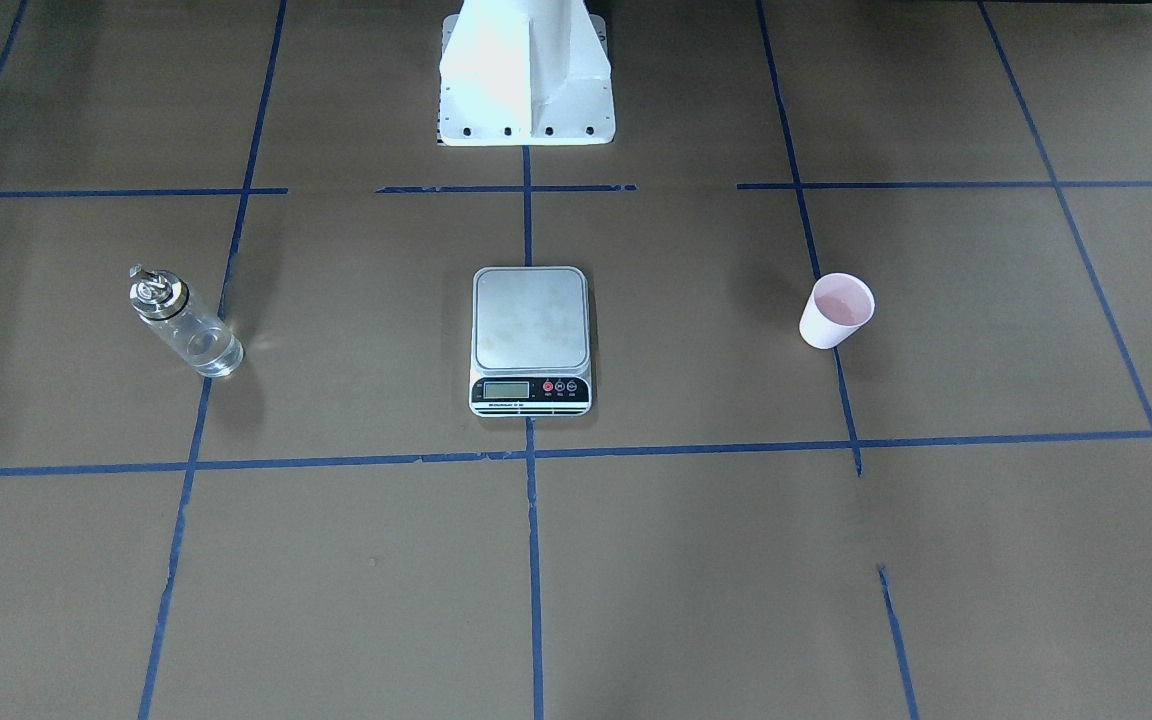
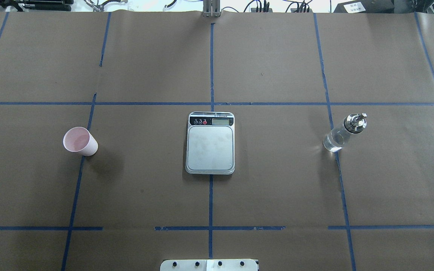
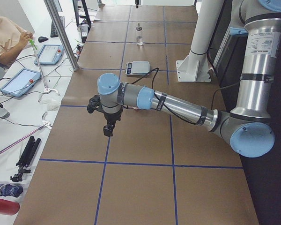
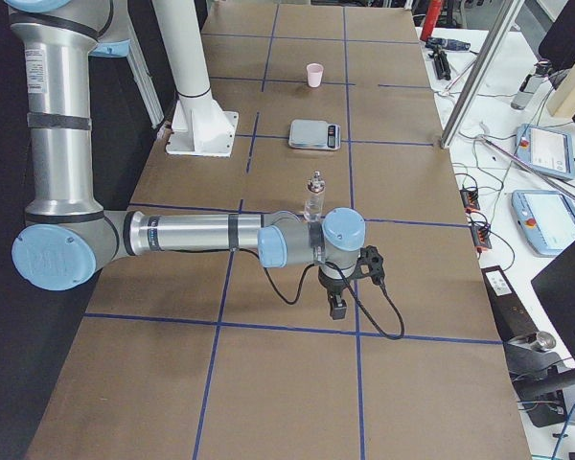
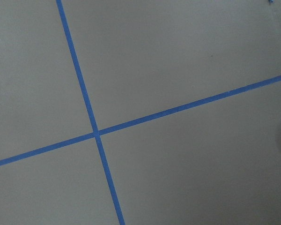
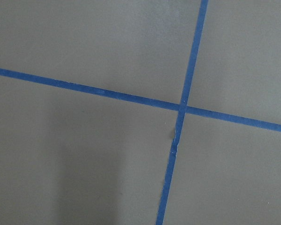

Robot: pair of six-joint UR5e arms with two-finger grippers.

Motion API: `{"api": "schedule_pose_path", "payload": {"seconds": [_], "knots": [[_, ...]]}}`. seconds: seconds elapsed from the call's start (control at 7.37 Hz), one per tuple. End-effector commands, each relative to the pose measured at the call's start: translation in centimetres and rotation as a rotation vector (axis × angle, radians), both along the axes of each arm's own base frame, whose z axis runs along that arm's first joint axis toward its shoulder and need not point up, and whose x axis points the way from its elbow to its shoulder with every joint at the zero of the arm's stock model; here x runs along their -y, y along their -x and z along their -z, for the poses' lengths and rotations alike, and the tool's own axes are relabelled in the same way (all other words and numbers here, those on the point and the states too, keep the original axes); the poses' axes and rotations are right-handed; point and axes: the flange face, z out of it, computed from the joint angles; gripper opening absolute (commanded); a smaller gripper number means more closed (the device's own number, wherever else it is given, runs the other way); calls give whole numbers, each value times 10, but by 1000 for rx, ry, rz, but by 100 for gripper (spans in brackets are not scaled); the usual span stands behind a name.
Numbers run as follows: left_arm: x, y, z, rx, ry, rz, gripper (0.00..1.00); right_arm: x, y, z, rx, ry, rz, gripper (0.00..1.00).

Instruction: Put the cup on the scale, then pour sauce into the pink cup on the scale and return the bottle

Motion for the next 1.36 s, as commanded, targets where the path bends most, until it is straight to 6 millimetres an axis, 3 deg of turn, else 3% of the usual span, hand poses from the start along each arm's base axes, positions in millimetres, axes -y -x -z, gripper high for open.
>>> {"api": "schedule_pose_path", "payload": {"seconds": [0.0, 0.68, 0.81, 0.95, 1.22], "knots": [[-4, 1, 6, 3, -23, -5, 100, 1, 0, 2, 1, -3, 0, 100], [-3, -5, 7, 4, -48, -14, 100, 1, 1, 1, 9, -1, 2, 100], [0, -30, 21, -11, -139, -59, 100, 1, 2, 1, 12, -1, 4, 100], [-8, -85, 46, -57, -136, -110, 100, 1, 2, 2, 10, -14, 14, 100], [-44, -202, 101, -78, 7, -73, 100, 0, 3, 1, 12, -7, 12, 100]]}}
